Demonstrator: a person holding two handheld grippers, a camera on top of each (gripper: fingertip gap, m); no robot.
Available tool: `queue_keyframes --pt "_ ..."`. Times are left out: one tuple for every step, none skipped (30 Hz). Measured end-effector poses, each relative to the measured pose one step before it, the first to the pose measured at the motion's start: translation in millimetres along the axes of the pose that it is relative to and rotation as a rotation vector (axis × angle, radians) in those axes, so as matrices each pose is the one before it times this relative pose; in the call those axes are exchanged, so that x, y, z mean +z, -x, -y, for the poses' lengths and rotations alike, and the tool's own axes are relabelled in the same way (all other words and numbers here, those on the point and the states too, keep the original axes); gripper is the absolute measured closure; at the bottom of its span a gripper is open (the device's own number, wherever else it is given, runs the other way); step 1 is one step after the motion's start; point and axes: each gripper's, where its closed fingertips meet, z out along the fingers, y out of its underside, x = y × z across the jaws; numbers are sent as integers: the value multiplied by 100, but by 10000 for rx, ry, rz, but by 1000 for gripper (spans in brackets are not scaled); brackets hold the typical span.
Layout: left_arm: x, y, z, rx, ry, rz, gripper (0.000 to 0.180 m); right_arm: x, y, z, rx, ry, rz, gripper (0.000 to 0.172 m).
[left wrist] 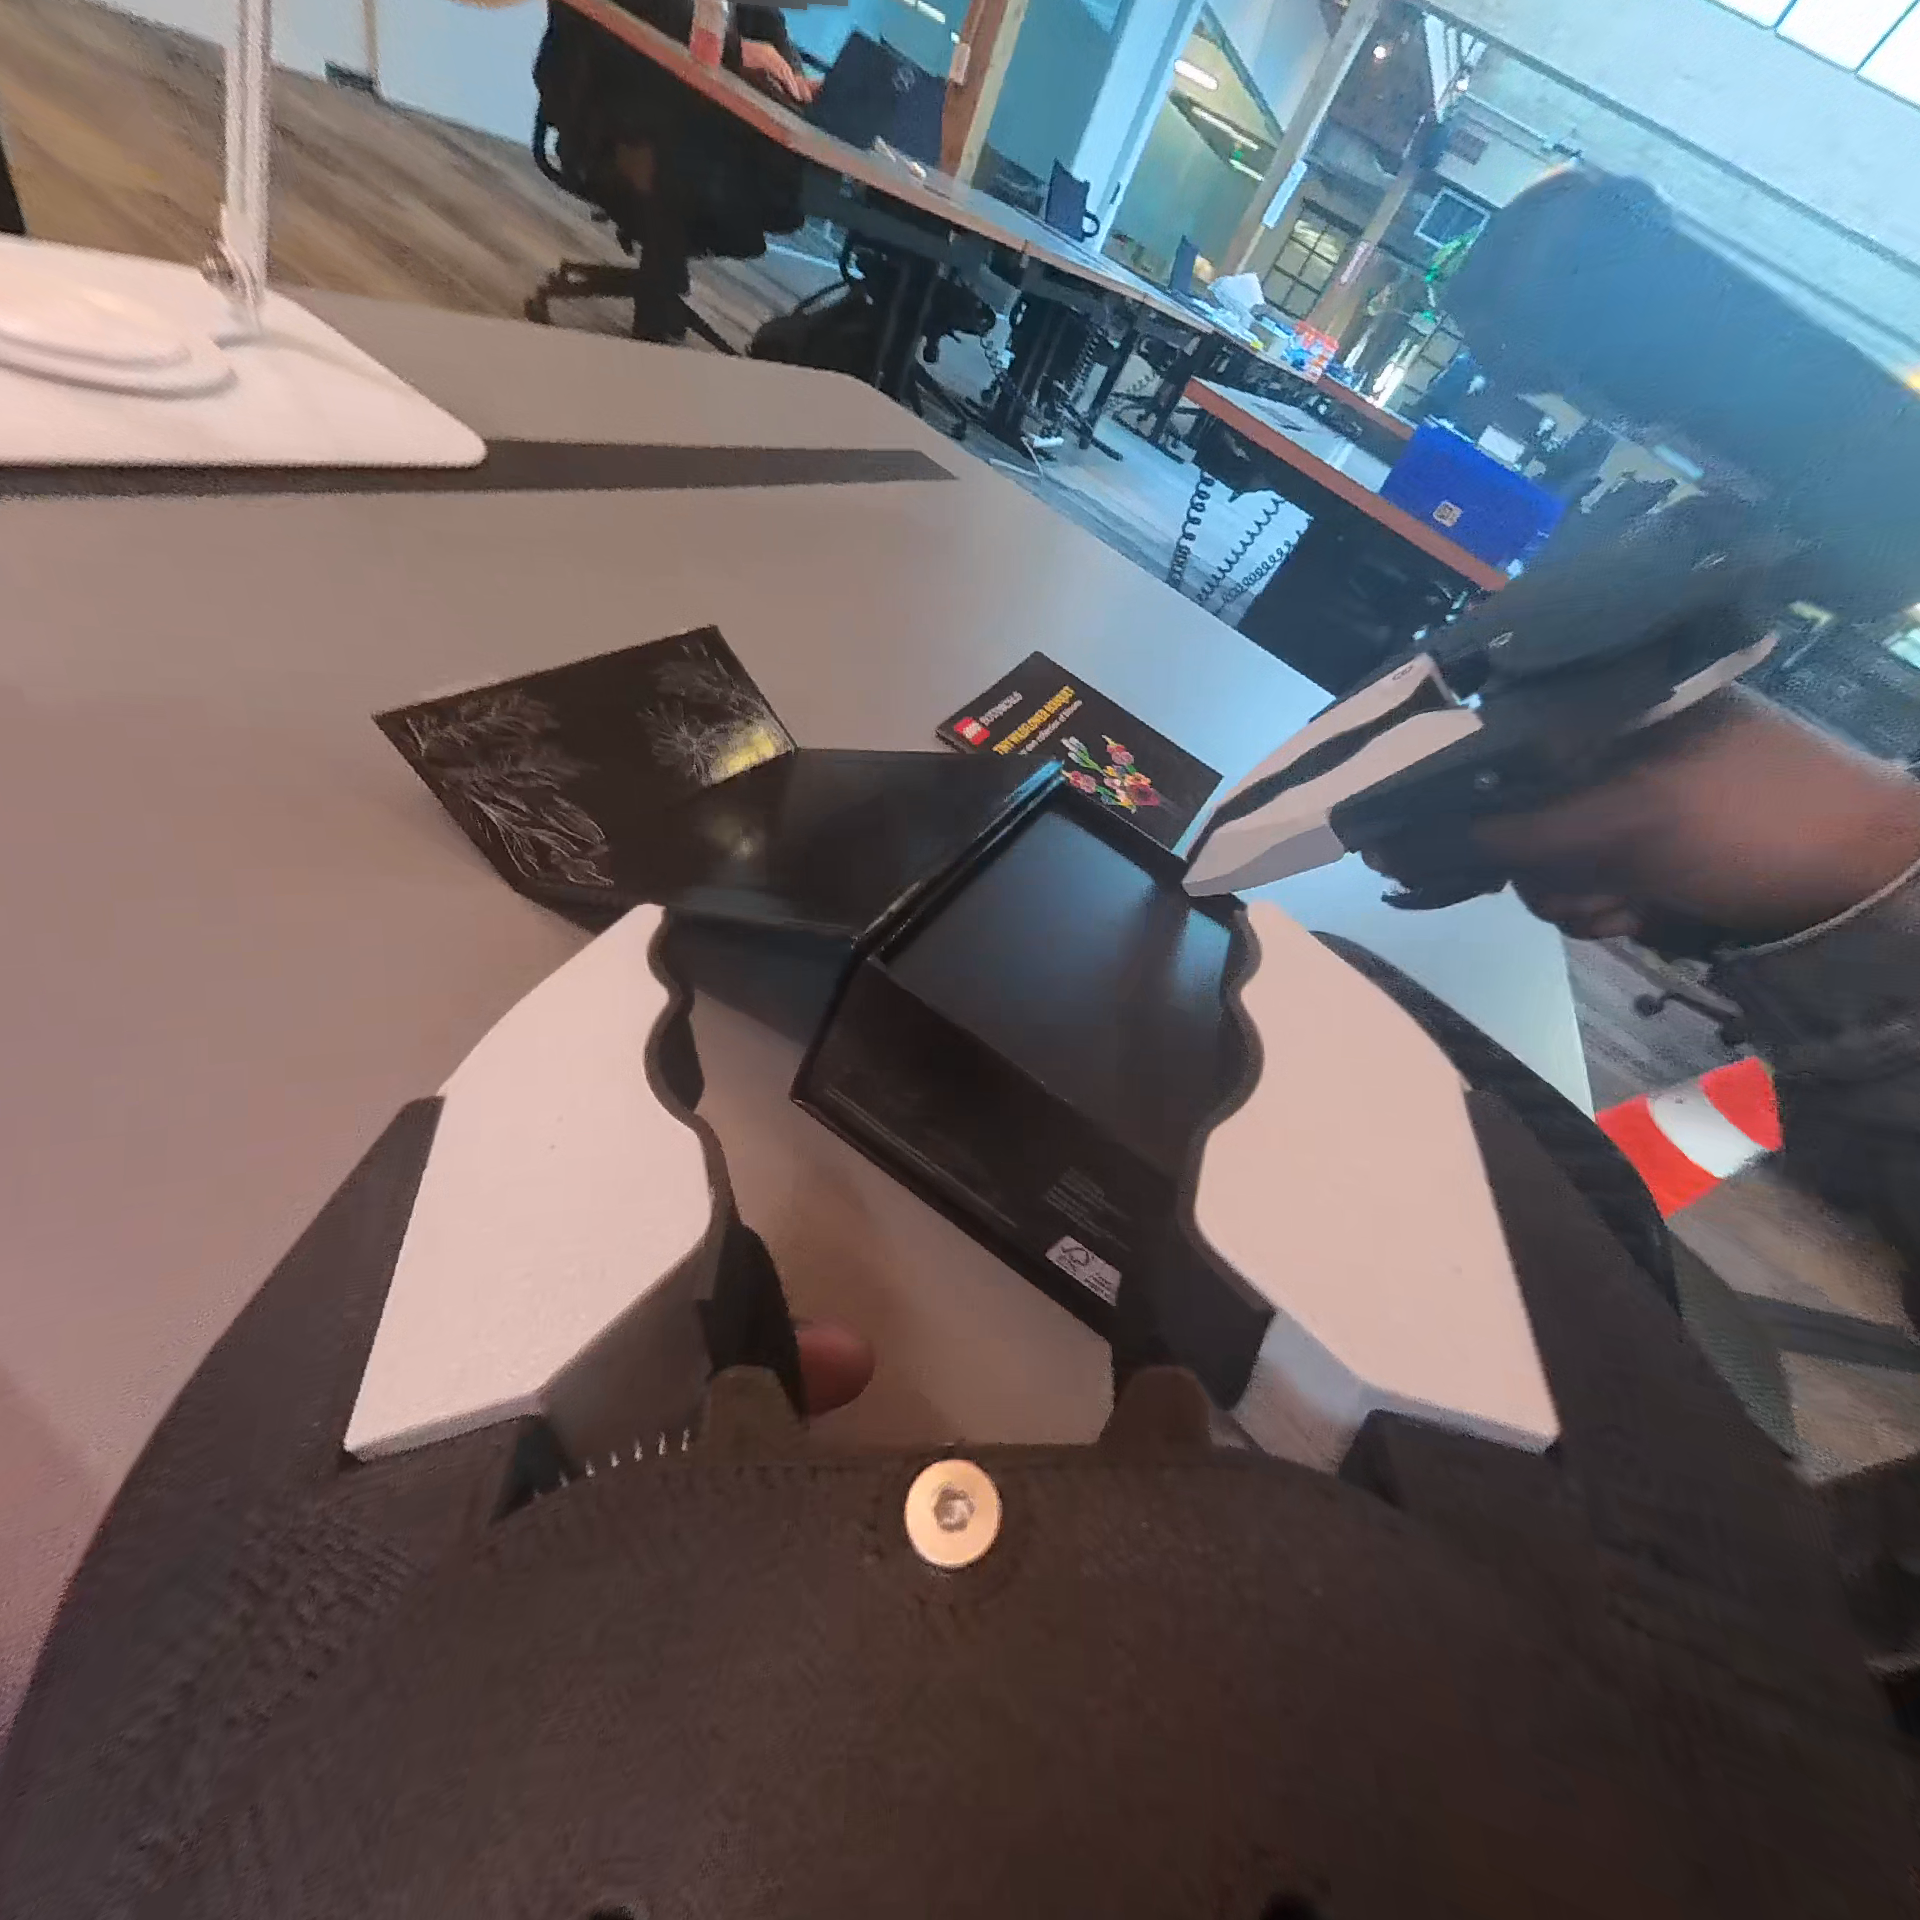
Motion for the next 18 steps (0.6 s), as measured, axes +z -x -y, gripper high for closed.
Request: queue_keyframes --pt "87 56 -193 -111 120 -35 83 88 112 -12 -63 147 54 158" --pt "31 -58 -76 -79 59 -85 83 157 338 140 -111 -21 187 168" --pt "10 -49 -70 -82 52 -62 83 147 13 291 -175 -152 -66 169" --pt "14 -82 -123 -107 93 -96 83 110 -138 281 -262 -200 -199 169" --pt "27 -129 -109 -186 90 -147 83 62 -82 221 -312 -222 -182 170" --pt "18 -57 -151 -344 121 -133 83 95 -116 265 -290 -340 -160 169" --pt "66 -9 -239 -452 179 -121 82 150 -72 318 -129 -479 -25 170" --pt "70 -36 -327 -486 210 -195 83 147 -14 269 2 -491 113 170" --pt "35 -18 -240 -502 137 -189 83 98 -20 165 61 -408 129 170" --pt "27 107 -169 -482 85 -110 84 37 -78 85 -60 -360 33 170" --pt "-90 208 29 -335 -18 -49 84 7 -94 80 -102 -361 -46 170" --pt "-90 248 130 -239 -88 33 84 -12 -61 52 -163 -405 -30 170" --pt "-47 248 107 -214 -46 43 84 -49 -68 59 -98 -413 -16 170" --pt "122 215 -102 -174 97 50 84 -81 -92 37 40 -417 -5 170" --pt "184 134 -271 -137 236 19 84 -64 -86 33 23 -384 40 170" --pt "184 36 -261 -84 233 -8 84 -31 -124 -4 14 -332 13 170" --pt "149 11 -175 -65 154 36 84 -135 -30 7 29 -315 -10 170" --pt "107 -30 -108 -46 104 15 84 -114 -33 55 47 -258 11 170"
